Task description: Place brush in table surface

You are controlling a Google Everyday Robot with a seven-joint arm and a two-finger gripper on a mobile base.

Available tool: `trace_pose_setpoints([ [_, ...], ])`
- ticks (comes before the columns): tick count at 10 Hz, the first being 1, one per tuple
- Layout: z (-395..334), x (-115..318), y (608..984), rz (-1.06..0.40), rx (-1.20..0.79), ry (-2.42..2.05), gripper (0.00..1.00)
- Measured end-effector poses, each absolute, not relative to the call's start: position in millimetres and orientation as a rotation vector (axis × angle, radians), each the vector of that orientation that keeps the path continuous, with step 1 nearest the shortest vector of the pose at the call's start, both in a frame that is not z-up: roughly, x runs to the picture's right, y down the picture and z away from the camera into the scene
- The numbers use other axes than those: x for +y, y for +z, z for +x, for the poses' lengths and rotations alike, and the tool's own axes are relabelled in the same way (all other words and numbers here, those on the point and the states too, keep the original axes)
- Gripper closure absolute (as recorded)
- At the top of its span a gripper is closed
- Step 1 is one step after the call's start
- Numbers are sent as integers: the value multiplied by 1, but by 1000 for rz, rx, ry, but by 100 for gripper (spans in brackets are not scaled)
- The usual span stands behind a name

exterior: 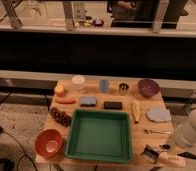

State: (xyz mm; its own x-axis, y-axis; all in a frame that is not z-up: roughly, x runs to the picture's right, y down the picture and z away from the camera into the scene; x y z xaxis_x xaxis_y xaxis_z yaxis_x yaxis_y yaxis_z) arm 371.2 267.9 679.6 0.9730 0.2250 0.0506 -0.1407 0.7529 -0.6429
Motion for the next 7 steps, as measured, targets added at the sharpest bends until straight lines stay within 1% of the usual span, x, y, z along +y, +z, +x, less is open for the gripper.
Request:
trace_pose_setpoints([
  [2, 375, 254, 659, -649, -148, 203, 100],
  [4, 375, 240, 630, -597, -182, 197, 100],
  [7, 372, 236, 608, -548, -216, 183, 100],
])
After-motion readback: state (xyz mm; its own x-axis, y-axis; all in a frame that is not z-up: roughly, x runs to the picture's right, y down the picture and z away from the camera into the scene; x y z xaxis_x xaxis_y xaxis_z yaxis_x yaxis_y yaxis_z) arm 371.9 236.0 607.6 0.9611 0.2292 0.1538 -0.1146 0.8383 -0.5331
